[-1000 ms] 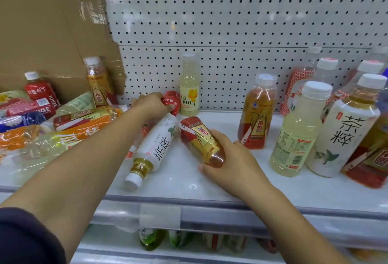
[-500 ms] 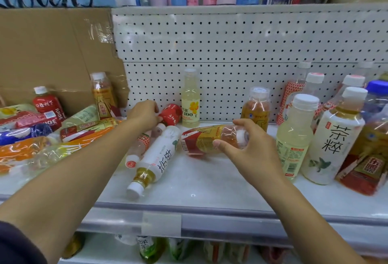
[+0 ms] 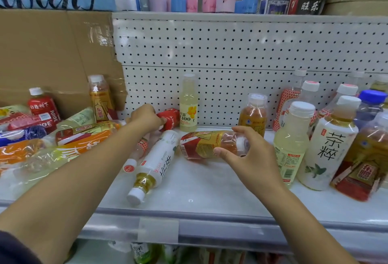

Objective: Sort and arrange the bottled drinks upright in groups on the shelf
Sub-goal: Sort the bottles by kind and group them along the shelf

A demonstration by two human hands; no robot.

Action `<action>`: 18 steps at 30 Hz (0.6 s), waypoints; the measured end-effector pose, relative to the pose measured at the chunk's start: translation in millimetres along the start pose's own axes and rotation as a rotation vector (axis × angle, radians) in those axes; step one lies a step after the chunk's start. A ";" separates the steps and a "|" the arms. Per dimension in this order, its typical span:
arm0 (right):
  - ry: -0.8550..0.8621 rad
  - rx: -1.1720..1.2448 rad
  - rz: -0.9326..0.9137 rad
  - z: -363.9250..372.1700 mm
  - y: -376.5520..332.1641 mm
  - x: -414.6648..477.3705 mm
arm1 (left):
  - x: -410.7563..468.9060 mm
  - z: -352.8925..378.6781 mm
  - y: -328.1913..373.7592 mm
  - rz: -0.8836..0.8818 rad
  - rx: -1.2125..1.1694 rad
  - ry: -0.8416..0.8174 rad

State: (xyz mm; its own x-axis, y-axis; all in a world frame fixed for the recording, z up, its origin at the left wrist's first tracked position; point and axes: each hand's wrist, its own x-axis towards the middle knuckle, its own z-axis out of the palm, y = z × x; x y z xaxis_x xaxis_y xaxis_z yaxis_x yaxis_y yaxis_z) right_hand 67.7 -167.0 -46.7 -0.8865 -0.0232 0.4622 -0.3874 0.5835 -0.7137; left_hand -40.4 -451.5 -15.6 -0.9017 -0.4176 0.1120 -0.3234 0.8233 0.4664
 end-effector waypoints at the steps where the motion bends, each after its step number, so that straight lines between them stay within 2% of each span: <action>1: 0.015 0.016 -0.007 -0.3 -1.4 0.7 | -0.6 -4.0 0.8 -0.014 -0.026 0.028; 6: 0.118 0.052 -0.064 -2.1 -13.4 10.5 | -8.1 -31.3 9.3 0.056 -0.092 0.190; 12: 0.117 0.085 -0.089 -9.8 -28.0 22.9 | -31.8 -35.2 23.2 0.274 -0.262 0.243; 15: 0.092 0.034 -0.118 -15.7 -33.2 26.2 | -43.9 -34.7 31.2 0.371 -0.356 0.223; 18: 0.046 -0.048 -0.125 -24.9 -35.6 29.9 | -50.7 -30.9 44.3 0.458 -0.423 0.133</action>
State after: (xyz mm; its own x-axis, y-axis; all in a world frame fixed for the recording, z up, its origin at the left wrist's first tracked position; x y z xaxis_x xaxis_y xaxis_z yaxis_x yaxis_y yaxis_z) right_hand 61.3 -168.3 5.6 -0.8193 -0.0615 0.5701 -0.4802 0.6170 -0.6235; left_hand -0.1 -405.7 26.5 -0.8697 -0.1255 0.4773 0.2523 0.7182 0.6485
